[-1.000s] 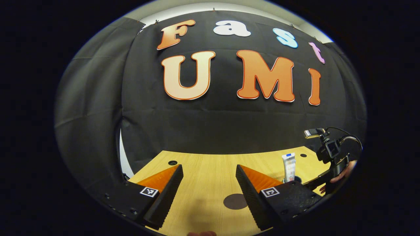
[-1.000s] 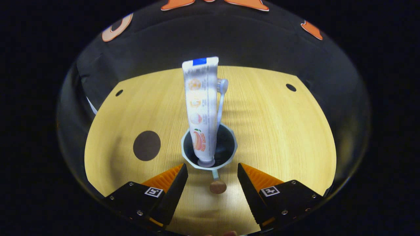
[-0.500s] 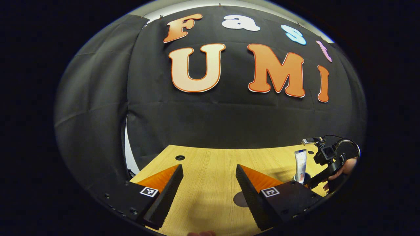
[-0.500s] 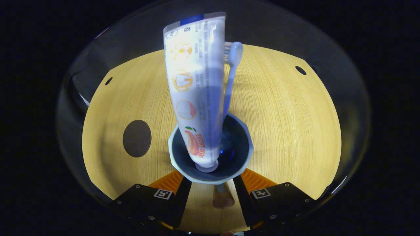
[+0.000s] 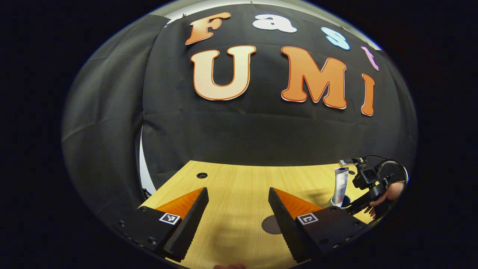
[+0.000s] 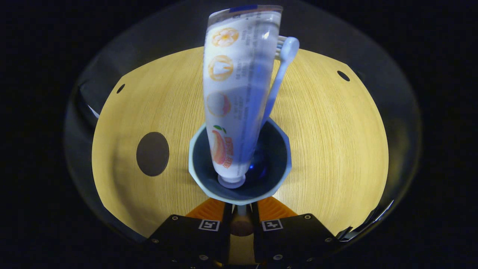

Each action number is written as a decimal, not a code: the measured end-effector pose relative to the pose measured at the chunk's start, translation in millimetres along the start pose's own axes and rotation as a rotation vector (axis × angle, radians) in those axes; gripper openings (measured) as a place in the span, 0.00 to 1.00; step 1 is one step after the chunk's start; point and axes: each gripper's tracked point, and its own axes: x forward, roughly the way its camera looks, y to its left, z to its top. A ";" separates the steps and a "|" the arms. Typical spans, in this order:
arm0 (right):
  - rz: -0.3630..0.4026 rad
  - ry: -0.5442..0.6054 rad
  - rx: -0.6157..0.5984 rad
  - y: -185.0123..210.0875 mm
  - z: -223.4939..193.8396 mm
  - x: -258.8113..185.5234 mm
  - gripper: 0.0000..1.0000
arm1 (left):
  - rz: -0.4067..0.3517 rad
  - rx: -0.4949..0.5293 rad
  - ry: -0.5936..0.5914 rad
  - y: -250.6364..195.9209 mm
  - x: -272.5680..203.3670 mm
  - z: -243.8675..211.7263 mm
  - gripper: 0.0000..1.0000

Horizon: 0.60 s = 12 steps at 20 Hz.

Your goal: Put the toothbrush and toothpaste on the desktop into the cup, then pick up the cup and place it on the coaster on the desktop.

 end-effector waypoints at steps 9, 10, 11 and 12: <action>0.006 -0.063 -0.088 22.1 12.7 -18.2 0.21 | 0.031 -0.022 -0.006 20.5 -16.4 -1.4 0.98; 0.017 -0.067 -0.102 36.1 15.5 -18.5 0.21 | 0.039 -0.022 -0.009 25.6 -19.9 -1.4 0.98; 0.029 -0.068 -0.119 49.1 18.9 -19.7 0.21 | 0.049 -0.020 -0.009 31.0 -24.0 -1.9 0.98; 0.041 -0.071 -0.136 62.1 20.9 -20.0 0.21 | 0.061 -0.020 -0.009 39.3 -28.5 -3.7 0.97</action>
